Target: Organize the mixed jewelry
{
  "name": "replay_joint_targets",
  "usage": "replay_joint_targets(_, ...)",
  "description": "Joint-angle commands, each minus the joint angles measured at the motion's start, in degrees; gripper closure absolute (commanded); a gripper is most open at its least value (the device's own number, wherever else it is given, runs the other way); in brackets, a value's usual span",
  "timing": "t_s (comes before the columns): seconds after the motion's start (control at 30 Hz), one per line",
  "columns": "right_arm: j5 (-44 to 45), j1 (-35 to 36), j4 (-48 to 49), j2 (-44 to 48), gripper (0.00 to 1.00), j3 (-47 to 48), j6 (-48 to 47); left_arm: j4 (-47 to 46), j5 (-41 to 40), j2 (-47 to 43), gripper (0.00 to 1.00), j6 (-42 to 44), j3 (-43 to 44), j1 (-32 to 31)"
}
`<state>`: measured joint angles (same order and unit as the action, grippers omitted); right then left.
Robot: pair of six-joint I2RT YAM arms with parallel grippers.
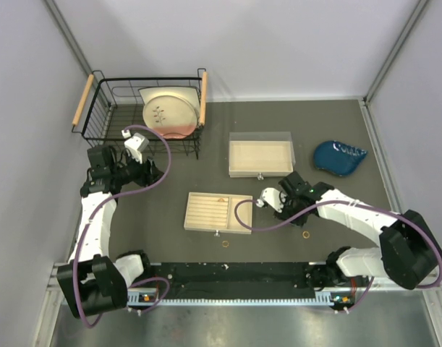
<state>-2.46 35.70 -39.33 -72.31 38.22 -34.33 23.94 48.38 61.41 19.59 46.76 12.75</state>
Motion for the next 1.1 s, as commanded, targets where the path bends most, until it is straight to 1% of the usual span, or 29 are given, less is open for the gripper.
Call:
replay_joint_targets(0.0,-0.4,-0.5,1.8,-0.8,0.68,-1.0,0.0,-1.8,0.7,-0.6,0.36,0.4,1.4,-0.1)
replay_joint_targets(0.37,0.2,-0.5,1.7,0.6,0.70,-2.2,0.0,-1.8,0.4,-0.7,0.36,0.5,1.3,-0.2)
replay_joint_targets(0.6,-0.8,-0.5,2.2,-1.1,0.71,-2.2,-0.2,-1.7,0.4,-0.8,0.36,0.7,1.3,-0.1)
replay_joint_targets(0.7,-0.7,-0.5,2.7,-2.2,0.73,-2.1,-0.3,-1.8,0.4,-0.9,0.36,0.8,1.1,-0.1)
replay_joint_targets(0.8,-0.7,-0.5,3.1,-3.3,0.76,-2.4,-0.4,-1.7,0.3,-1.2,0.36,1.1,0.9,-0.1)
replay_joint_targets(0.9,-0.5,-0.5,3.2,-4.1,0.82,-2.5,-0.6,-1.8,0.6,-1.4,0.36,1.2,0.9,-0.1)
replay_joint_targets(0.93,-0.4,-0.5,3.1,-4.2,0.87,-2.5,-0.7,-1.7,0.7,-1.2,0.36,1.1,0.8,-0.1)
replay_joint_targets(1.0,-0.2,-0.5,2.8,-3.8,0.93,-2.1,-0.7,-1.7,1.3,-1.4,0.36,1.1,1.0,-0.2)
replay_joint_targets(1.03,-0.4,-0.5,2.2,-3.5,0.99,-1.7,-0.7,-1.8,1.7,-1.4,0.36,1.2,1.0,-0.2)
replay_joint_targets(1.07,-0.8,-0.5,0.6,-2.9,1.00,-0.2,-1.0,-1.8,2.2,-1.4,0.36,1.2,1.0,-0.2)
